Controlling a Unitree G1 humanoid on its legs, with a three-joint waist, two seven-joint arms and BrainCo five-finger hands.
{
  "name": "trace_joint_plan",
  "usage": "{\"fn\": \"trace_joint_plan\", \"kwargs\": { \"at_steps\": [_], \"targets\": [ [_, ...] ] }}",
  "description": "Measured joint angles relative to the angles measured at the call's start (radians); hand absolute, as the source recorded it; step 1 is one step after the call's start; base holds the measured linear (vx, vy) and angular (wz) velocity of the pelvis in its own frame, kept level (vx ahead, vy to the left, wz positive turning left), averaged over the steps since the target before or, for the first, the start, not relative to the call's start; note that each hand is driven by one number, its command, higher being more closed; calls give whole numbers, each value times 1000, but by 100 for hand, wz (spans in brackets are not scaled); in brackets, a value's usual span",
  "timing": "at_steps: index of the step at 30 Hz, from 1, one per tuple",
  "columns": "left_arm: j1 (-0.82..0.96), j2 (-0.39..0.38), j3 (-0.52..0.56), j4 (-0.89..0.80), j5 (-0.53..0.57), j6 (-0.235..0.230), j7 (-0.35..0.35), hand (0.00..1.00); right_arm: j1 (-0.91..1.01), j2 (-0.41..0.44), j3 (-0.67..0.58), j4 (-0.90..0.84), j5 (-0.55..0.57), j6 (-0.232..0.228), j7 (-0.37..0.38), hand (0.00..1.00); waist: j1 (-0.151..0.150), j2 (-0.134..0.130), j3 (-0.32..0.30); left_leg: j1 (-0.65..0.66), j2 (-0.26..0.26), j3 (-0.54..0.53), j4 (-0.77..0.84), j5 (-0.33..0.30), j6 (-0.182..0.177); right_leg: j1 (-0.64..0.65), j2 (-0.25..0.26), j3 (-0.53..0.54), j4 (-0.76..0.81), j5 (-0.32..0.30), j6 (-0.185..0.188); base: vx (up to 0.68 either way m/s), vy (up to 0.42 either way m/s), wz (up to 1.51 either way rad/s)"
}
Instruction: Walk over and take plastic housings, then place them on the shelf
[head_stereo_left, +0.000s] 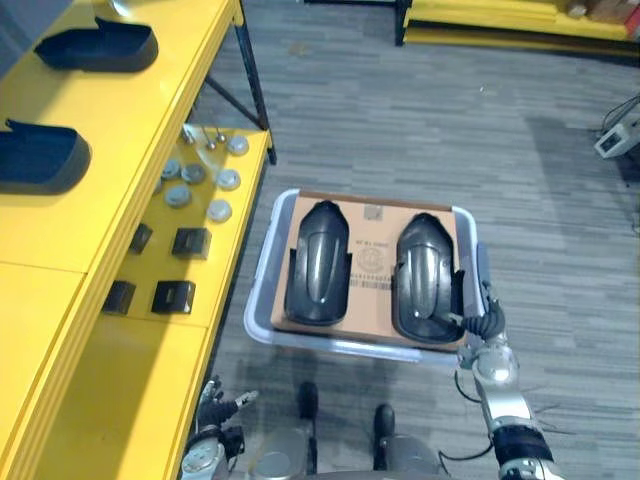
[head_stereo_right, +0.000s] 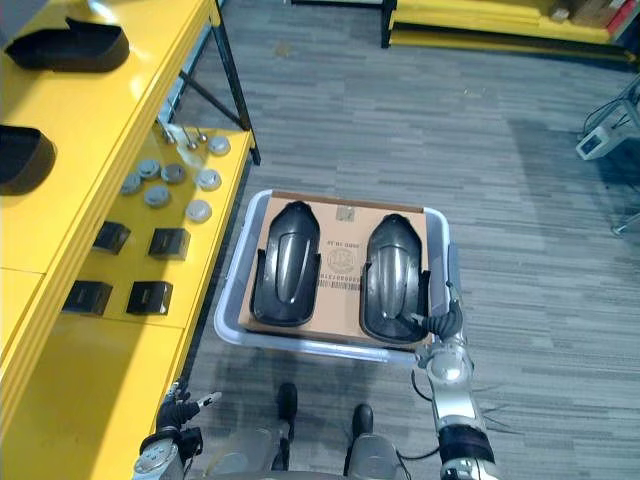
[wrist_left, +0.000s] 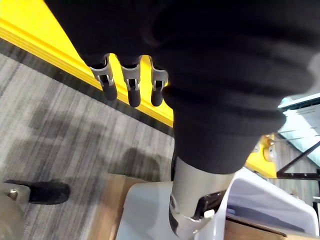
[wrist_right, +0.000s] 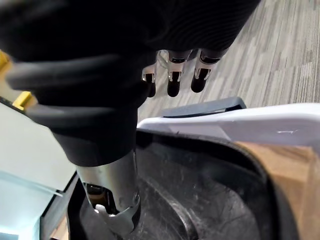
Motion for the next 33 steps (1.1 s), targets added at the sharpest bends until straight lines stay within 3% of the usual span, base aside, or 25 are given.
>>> {"fn": "trace_joint_plan", "kwargs": {
  "at_steps": [6, 7, 13, 26, 33],
  "targets": [
    [-24, -5, -11, -21, -36, -20, 21, 0, -97, -7, -41, 79, 45, 8, -61, 0, 9, 13, 40, -28, 0, 1, 17, 0, 0, -22, 1, 0, 5, 0, -1, 0, 0, 0],
    [-27, -5, -11, -22, -36, -20, 25, 0, -108, -10, -42, 89, 54, 10, -67, 100, 9, 14, 40, -39, 1, 1, 19, 0, 0, -33, 2, 1, 8, 0, -1, 0, 0, 0],
    [-64, -10, -37, -22, -45, -21, 38, 0, -178, -19, -78, 145, 104, 14, -81, 100, 8, 18, 91, -45, 3, 1, 32, 0, 0, -49, 1, 7, 39, -6, -6, -24, 0, -2],
    [-66, -20, -77, -30, -58, -19, 36, 0, -132, -67, -75, 132, 159, -9, -53, 100, 6, 17, 97, -35, 4, 9, 35, 0, 0, -48, 1, 19, 52, -7, -6, -13, 2, -2],
    [-46, -19, -78, -140, -57, -18, 32, 0, -11, -60, -75, -23, 157, -8, -53, 100, 5, 13, 94, -16, 3, 5, 32, 1, -1, -29, 0, 16, 52, -8, -5, -2, -1, 0]
  ]
}}
